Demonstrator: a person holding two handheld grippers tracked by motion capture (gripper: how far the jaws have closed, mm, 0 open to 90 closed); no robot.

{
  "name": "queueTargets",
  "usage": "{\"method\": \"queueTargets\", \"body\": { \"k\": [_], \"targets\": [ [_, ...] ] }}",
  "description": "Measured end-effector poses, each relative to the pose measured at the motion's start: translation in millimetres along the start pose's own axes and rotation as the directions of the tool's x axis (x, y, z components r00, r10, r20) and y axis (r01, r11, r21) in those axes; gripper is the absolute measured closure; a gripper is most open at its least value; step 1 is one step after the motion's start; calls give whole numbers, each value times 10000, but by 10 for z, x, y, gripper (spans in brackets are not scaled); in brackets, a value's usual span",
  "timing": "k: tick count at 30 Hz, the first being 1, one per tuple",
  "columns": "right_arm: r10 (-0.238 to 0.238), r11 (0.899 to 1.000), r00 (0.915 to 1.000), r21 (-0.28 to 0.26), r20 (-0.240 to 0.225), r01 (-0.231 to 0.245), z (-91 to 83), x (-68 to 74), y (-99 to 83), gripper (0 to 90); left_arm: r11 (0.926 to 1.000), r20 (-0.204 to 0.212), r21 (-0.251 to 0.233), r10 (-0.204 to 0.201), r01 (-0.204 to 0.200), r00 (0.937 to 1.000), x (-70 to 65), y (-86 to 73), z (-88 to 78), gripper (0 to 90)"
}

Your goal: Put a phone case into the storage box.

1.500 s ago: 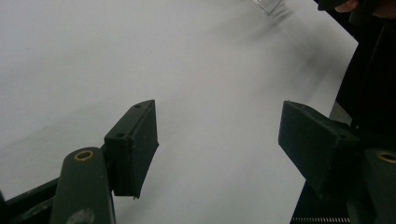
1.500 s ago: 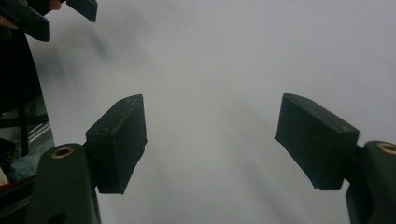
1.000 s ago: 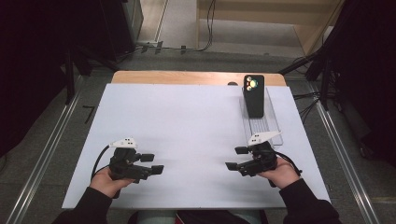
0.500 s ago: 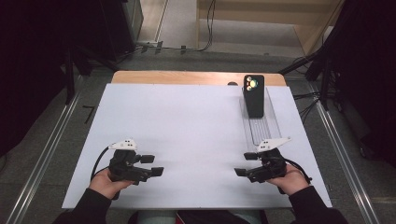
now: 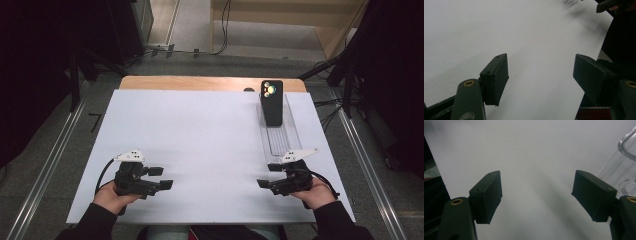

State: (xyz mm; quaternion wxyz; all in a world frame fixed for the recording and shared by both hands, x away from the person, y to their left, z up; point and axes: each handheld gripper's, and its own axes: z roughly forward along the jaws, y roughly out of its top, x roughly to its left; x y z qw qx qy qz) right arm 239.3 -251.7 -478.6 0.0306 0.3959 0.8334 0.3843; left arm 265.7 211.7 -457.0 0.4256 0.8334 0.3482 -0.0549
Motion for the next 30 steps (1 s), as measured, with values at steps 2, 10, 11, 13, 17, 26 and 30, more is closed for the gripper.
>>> {"method": "queueTargets", "body": {
  "k": [2, 10, 11, 13, 17, 26, 30],
  "targets": [
    [15, 10000, 10000, 4, 23, -15, 4, -7, -2, 222, 10000, 23, 32, 4, -4, 10000, 4, 1, 5, 287],
    [-6, 10000, 10000, 38, 34, 6, 12, -13, -2, 221, 10000, 29, 99, -5, 5, 10000, 4, 0, 14, 287],
    [-11, 10000, 10000, 40, 42, 11, 13, -14, -2, 222, 10000, 37, 99, -8, 8, 10000, 7, 0, 14, 287],
    [-16, 10000, 10000, 45, 44, 16, 15, -16, -3, 222, 10000, 56, 88, -1, 1, 10000, 9, -1, 12, 287],
    [-1, 10000, 10000, 46, 51, 0, 16, -18, -5, 221, 10000, 64, 84, -6, 6, 10000, 7, -1, 12, 287],
    [-113, 9999, 9999, 7, 82, 112, 17, -19, -10, 222, 9999, 71, 120, 19, -20, 10000, 3, 1, 15, 287],
    [-184, 9998, 9998, 82, 112, 183, 27, -17, -15, 222, 9999, 71, 135, 19, -20, 10000, 4, 4, 23, 287]
  ]
}}
